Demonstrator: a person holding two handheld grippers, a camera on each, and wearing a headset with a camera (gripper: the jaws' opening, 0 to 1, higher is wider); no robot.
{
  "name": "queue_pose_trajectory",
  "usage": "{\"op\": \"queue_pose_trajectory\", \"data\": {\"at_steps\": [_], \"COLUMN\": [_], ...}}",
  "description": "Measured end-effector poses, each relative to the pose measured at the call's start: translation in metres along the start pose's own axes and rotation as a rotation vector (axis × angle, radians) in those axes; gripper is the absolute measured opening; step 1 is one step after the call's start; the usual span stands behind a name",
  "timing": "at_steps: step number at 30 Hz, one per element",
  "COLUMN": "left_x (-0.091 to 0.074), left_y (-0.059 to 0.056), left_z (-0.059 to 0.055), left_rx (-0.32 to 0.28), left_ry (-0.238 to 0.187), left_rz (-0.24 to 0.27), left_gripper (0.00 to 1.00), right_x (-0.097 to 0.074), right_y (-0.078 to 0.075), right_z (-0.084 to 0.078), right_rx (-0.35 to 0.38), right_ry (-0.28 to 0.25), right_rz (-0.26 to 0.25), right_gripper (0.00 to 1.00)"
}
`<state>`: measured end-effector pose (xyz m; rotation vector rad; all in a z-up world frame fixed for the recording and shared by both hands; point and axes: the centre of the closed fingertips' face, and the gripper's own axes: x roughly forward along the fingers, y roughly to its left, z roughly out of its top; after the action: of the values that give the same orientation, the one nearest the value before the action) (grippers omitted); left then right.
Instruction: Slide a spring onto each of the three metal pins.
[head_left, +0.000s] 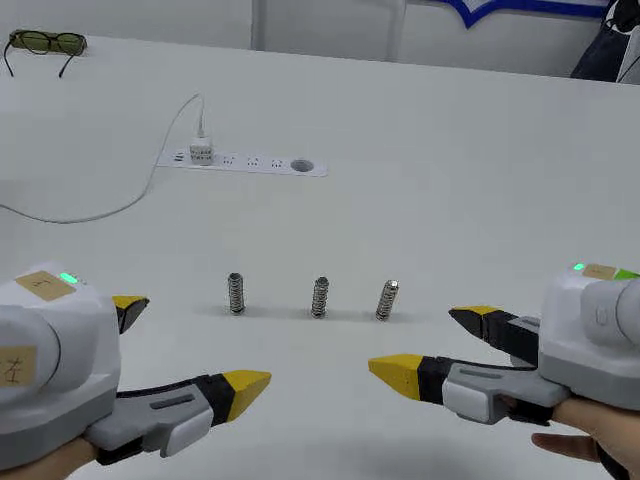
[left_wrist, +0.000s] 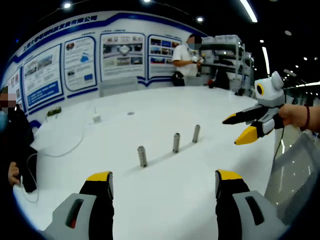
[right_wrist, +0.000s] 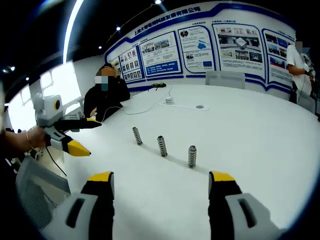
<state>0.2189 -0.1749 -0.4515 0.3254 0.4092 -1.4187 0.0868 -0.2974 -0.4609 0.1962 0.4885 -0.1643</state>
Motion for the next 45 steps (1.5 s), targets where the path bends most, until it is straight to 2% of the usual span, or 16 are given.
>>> {"op": "queue_pose_trajectory", "data": {"at_steps": [8,14,18,21,28,33,45], "left_x": [-0.007,-0.011,-0.014,-0.015,-0.017,-0.02,-0.024], "left_y": [-0.002,-0.003,-0.004,-0.005,-0.008,-0.007,-0.01], "left_z": [-0.006,-0.013,-0.015,-0.016,-0.018,-0.017,-0.019], "left_rx": [-0.01,-0.006,-0.007,-0.006,-0.012,-0.021,-0.017], "left_ry": [0.009,0.032,0.035,0.037,0.045,0.034,0.039], "left_rz": [-0.005,-0.005,-0.007,-0.007,-0.008,0.004,0.008], "left_gripper": [0.89,0.91,0.93,0.94,0.98,1.0,1.0], "right_x": [-0.007,-0.011,-0.014,-0.015,-0.017,-0.019,-0.021], "right_y": [0.01,0.013,0.014,0.014,0.016,0.016,0.022], "right_z": [-0.007,-0.011,-0.015,-0.016,-0.018,-0.017,-0.016], "right_rx": [-0.033,-0.006,-0.023,-0.038,-0.021,-0.019,-0.014], "right_ry": [0.023,0.016,0.026,0.027,0.023,0.015,0.009], "right_rz": [0.011,0.003,-0.007,-0.017,-0.017,-0.019,-0.017], "right_gripper": [0.86,0.88,0.91,0.93,0.95,0.96,0.97]}}
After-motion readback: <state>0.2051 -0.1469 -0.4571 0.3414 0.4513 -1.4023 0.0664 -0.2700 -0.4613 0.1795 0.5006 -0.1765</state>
